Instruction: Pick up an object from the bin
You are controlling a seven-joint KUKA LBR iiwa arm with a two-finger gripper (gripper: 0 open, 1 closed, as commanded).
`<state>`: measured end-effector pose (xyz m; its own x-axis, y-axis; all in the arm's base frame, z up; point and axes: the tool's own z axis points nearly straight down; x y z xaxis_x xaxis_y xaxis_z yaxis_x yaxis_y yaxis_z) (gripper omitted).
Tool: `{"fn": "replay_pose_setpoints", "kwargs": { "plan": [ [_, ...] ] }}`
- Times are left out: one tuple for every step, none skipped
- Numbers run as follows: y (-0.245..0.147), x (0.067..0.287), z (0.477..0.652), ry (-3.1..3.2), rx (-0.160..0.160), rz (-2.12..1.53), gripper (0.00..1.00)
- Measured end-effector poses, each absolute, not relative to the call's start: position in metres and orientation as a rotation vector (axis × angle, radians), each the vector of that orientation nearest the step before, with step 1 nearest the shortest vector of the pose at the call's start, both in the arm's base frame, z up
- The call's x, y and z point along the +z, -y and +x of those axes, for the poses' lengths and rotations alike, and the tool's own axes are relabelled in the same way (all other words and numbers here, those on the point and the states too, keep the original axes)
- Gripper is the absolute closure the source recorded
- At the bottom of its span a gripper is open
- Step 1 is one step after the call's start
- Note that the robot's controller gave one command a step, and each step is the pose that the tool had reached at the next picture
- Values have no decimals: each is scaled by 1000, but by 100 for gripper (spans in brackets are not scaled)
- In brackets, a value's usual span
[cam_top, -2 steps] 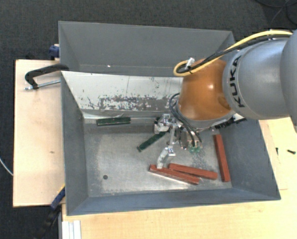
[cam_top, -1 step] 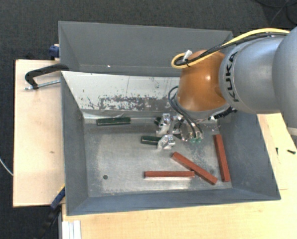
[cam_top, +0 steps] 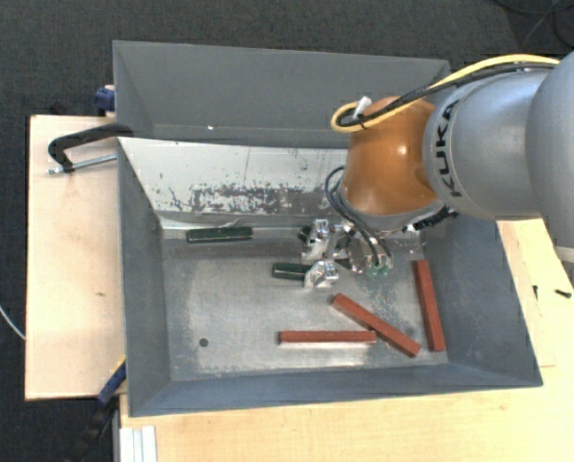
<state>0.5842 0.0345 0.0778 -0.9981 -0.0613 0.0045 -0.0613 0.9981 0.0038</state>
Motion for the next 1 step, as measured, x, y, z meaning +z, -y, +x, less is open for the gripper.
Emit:
{"fn": "replay_pose_setpoints", "kwargs": {
  "plan": [
    [-42, 246, 579, 3151, -2, 166, 100]
  ]
}}
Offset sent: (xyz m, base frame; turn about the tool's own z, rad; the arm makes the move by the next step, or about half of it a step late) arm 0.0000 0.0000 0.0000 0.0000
